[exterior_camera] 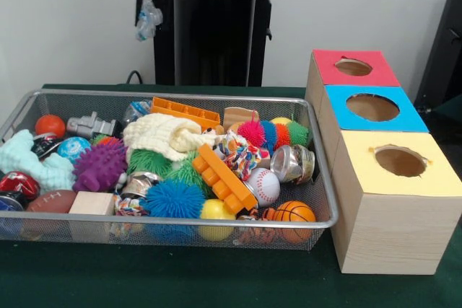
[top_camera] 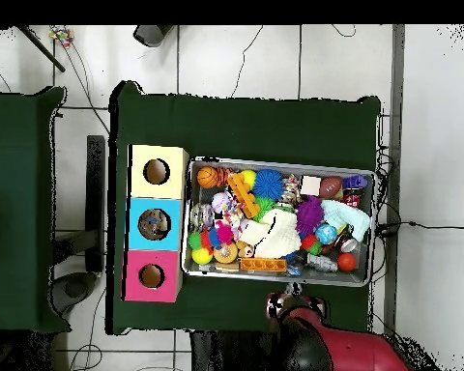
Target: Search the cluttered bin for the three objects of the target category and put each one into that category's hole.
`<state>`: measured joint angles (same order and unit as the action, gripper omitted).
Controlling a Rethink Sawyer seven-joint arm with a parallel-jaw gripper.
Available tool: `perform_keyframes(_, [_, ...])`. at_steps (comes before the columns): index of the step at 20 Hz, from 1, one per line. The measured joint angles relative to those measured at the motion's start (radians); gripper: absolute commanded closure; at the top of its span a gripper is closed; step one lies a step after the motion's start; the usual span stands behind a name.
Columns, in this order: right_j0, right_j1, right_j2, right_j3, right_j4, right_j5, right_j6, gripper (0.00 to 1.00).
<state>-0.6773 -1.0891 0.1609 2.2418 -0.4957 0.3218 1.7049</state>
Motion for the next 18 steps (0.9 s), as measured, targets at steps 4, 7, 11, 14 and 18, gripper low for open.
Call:
perform_keyframes(4, [0.161,0.015,-0.026,0.0,0.043,0.0,0.005,1.0])
perform_keyframes(7, [0.253,0.033,-0.037,0.0,0.079,0.0,0.007,1.0])
perform_keyframes(11, [0.341,0.06,-0.048,0.0,0.122,0.0,0.007,1.0])
perform_keyframes(14, [0.383,0.081,-0.058,0.0,0.146,0.0,0.007,1.0])
perform_keyframes(18, [0.407,0.11,-0.075,0.0,0.159,-0.007,0.007,1.0])
